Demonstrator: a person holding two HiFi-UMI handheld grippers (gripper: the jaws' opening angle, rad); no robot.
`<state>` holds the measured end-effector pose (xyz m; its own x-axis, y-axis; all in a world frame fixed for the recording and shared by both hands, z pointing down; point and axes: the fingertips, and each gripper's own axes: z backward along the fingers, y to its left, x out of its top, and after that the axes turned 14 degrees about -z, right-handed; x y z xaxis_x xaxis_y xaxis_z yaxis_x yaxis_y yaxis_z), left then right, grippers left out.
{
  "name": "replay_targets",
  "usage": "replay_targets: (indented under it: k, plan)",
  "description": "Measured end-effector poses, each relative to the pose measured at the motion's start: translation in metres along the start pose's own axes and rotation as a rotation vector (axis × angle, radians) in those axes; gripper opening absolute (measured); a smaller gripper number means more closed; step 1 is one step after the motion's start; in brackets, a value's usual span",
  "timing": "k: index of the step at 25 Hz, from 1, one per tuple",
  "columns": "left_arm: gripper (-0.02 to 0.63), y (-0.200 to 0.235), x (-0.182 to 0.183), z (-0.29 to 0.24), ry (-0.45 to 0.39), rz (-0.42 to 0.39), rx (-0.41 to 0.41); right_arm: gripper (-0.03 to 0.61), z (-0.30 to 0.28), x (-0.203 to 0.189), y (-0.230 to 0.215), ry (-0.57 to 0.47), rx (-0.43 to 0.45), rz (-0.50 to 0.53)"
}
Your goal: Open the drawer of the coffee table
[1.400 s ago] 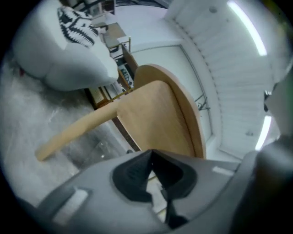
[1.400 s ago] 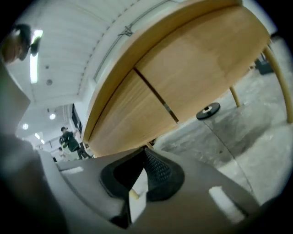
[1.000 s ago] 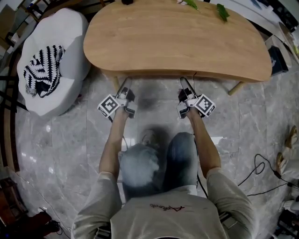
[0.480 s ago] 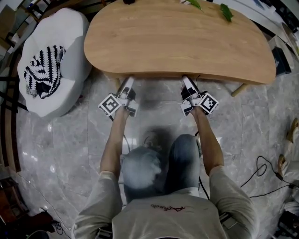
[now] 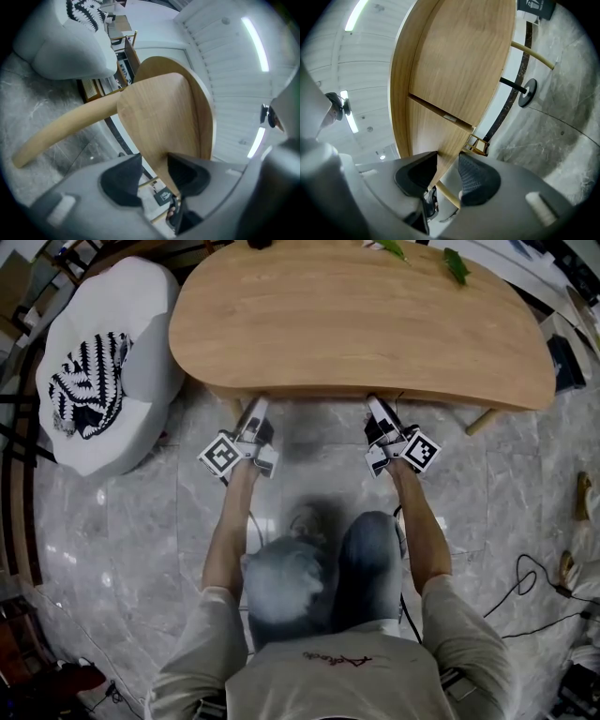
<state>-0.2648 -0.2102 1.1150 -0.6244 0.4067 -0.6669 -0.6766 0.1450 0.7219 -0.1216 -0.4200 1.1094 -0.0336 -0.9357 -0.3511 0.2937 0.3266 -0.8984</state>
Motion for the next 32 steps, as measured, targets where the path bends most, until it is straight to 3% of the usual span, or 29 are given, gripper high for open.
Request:
replay_targets:
  k: [2, 9, 18, 23, 28, 32]
  plan:
    - [0.160, -0.002, 0.001, 0.001, 0.006, -0.034, -0.006, 0.143, 0.002, -0.001, 0.001, 0.007, 0.002, 0.004]
    - [0.160, -0.017, -0.009, 0.031, 0.016, -0.009, 0.007, 0.140, 0.027, -0.023, 0.016, 0.026, -0.011, 0.005]
    - [0.161, -0.049, -0.028, 0.081, 0.028, -0.057, 0.006, 0.133, 0.075, -0.057, 0.038, 0.061, -0.016, 0.011]
    - [0.161, -0.068, -0.041, 0.106, 0.024, 0.010, 0.032, 0.133, 0.097, -0.070, 0.049, 0.058, -0.016, -0.012]
    - [0.163, -0.082, -0.051, 0.124, 0.038, -0.033, 0.029, 0.132, 0.116, -0.080, 0.059, 0.074, -0.011, 0.004]
    - [0.164, -0.085, -0.054, 0.129, 0.040, -0.023, 0.041, 0.132, 0.120, -0.083, 0.061, 0.081, -0.009, 0.006]
